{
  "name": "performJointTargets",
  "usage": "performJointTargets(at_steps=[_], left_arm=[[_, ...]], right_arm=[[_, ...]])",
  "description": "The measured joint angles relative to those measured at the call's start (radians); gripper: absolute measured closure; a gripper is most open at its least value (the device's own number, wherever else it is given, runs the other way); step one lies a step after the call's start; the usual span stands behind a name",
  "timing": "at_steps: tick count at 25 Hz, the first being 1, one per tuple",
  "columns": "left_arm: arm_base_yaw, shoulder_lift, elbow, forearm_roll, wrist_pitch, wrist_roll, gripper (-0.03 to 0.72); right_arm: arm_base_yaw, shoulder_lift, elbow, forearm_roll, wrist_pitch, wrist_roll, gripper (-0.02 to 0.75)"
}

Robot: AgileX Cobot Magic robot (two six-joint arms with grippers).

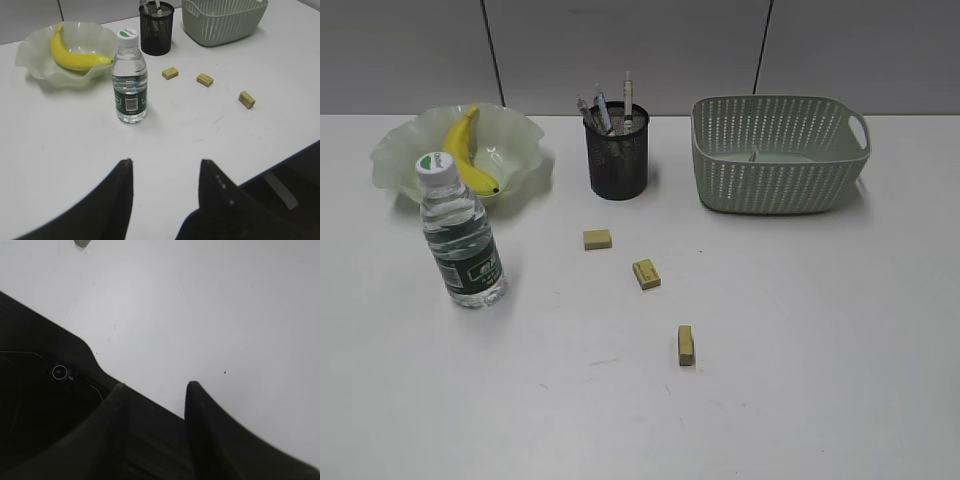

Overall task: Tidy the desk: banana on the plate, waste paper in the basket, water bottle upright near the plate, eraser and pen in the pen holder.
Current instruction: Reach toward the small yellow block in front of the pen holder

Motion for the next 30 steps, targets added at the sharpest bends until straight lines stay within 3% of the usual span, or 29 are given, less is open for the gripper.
performJointTargets(at_steps=[6, 11, 15, 20, 30], left_arm=[[0.000, 0.000, 0.000, 0.000, 0.000, 0.000, 0.365], [0.000, 0.000, 0.000, 0.000, 0.000, 0.000, 0.365], [-0.001, 0.048, -0.003, -0.010, -0.011, 0.001, 0.365], [-0.001, 0.259, -0.062, -0.049, -0.135, 0.044, 0.365], [-0.001, 0.929, -0.271, -0.145, -0.416, 0.166, 0.365]], right_arm=[[0.000, -0.369, 0.243, 0.041, 0.002, 0.001, 0.428], [0.000, -0.637, 0.275, 0.044, -0.042, -0.001, 0.429], [0.000, -0.695, 0.280, 0.044, -0.049, 0.002, 0.429], [0.000, -0.695, 0.291, 0.045, -0.094, 0.005, 0.429], [0.000, -0.695, 0.321, 0.045, -0.170, 0.005, 0.429]])
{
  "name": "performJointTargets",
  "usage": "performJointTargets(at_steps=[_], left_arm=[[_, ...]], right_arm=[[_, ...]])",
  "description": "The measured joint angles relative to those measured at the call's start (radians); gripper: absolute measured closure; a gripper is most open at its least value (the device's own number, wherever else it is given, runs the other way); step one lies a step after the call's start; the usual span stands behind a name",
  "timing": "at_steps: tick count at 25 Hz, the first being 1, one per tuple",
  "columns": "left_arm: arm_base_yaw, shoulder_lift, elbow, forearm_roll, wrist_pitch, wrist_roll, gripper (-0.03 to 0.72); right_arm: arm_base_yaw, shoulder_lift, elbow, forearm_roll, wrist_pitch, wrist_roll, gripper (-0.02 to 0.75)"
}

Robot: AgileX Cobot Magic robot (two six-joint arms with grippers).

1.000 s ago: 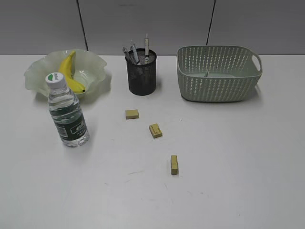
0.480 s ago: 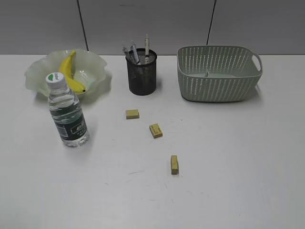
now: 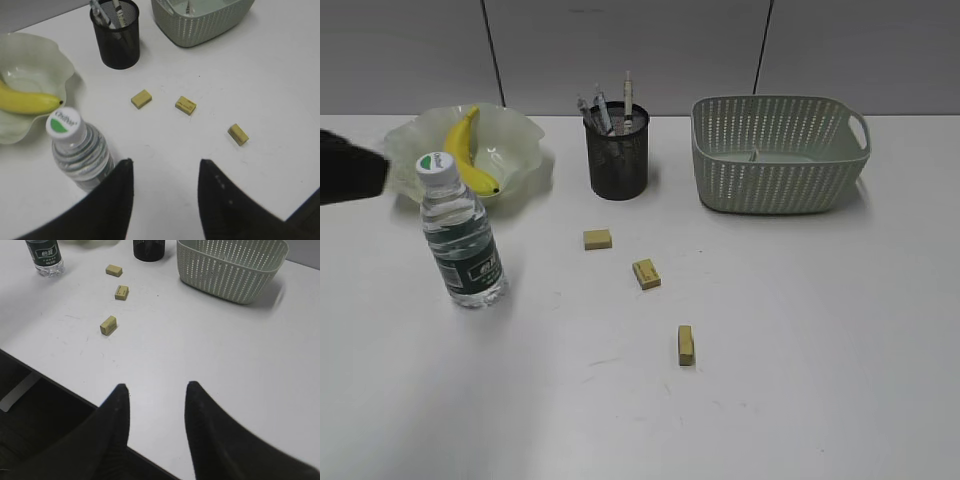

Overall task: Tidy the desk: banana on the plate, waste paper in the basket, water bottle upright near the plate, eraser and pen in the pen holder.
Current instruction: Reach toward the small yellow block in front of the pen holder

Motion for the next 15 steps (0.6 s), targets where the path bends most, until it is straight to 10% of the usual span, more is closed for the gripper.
performJointTargets(at_steps=[8, 15], left_arm=[[-0.054, 0.414, -0.279, -0.020, -0.034, 0.150, 0.355], [-0.080, 0.774, -0.623, 0.086, 0.094, 0.160, 0.192]], right_arm=[[0.000, 0.000, 0.000, 0.000, -0.001, 0.000, 0.429], [0.000, 0.000, 0.000, 0.000, -0.003, 0.000, 0.429]])
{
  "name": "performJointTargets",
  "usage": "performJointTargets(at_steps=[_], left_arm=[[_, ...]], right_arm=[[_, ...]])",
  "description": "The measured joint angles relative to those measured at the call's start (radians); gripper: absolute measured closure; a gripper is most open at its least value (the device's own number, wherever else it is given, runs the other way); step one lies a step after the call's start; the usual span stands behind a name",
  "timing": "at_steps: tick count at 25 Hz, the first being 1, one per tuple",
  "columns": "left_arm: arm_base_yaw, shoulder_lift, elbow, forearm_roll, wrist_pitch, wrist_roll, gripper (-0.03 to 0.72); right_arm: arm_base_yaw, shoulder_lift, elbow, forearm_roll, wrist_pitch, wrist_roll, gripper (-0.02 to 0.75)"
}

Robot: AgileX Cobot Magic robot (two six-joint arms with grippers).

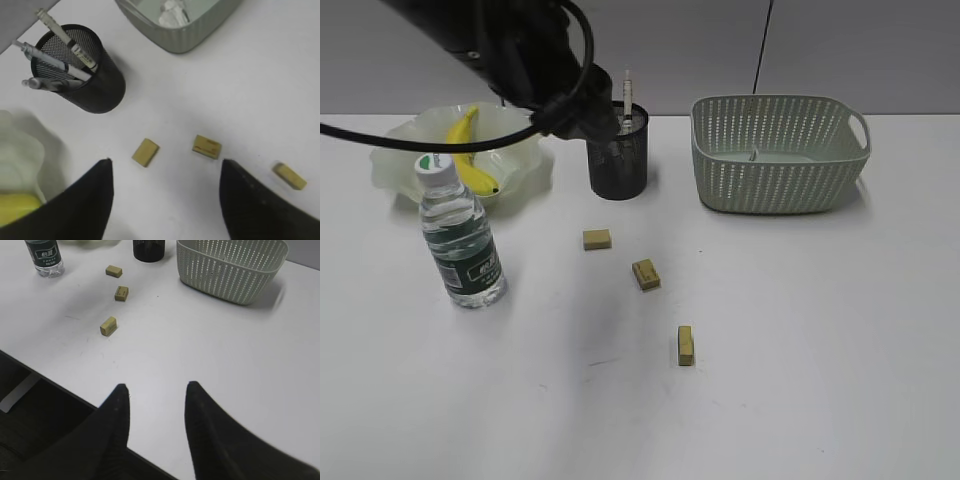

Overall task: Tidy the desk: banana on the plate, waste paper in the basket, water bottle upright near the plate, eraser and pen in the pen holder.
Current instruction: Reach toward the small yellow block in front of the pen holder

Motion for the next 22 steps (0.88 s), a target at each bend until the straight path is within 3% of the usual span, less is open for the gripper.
performJointTargets(at_steps=[6, 9, 22], left_arm=[[0.000, 0.261, -0.312, 0.076, 0.221, 0.121, 0.178], [0.000, 0.348, -0.403, 0.086, 0.294, 0.185, 0.178], [0.047, 0.556, -0.461, 0.103, 0.299, 0.232, 0.178]], right_arm=[[0.000, 0.000, 0.000, 0.000, -0.001, 0.000, 0.429], [0.000, 0.000, 0.000, 0.000, -0.001, 0.000, 0.429], [0.000, 0.000, 0.000, 0.000, -0.001, 0.001, 0.430]])
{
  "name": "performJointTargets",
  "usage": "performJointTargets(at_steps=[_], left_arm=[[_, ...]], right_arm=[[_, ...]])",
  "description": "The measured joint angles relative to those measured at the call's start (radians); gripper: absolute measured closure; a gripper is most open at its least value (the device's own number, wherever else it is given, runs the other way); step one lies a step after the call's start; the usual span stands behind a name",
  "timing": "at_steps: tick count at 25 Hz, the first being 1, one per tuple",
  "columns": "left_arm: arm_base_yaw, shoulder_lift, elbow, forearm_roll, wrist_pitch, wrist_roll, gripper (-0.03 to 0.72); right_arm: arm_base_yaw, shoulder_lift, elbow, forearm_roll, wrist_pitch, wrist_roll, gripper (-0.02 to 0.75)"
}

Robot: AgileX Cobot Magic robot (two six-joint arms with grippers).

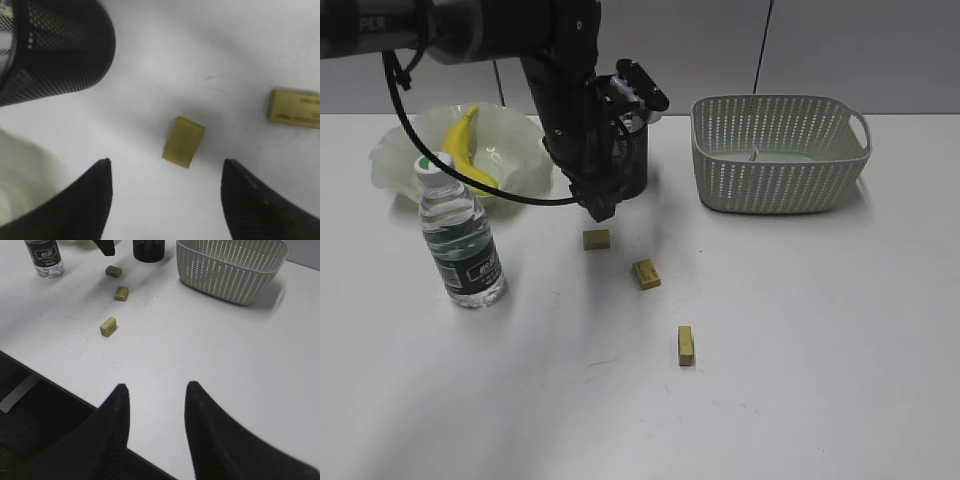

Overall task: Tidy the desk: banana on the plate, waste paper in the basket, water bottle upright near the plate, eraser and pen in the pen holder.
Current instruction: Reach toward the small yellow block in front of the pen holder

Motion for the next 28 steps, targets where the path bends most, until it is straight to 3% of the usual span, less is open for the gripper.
performJointTargets(at_steps=[24, 26, 28], left_arm=[[0.025, 0.125, 0.000, -0.008, -0.068, 0.035, 0.178], [0.025, 0.126, -0.001, -0.012, -0.069, 0.035, 0.200], [0.025, 0.127, -0.001, -0.012, -0.075, 0.035, 0.272]], right_arm=[[0.000, 0.000, 0.000, -0.003, -0.001, 0.000, 0.430], [0.000, 0.000, 0.000, -0.003, -0.001, 0.000, 0.430], [0.000, 0.000, 0.000, -0.003, -0.001, 0.000, 0.430]])
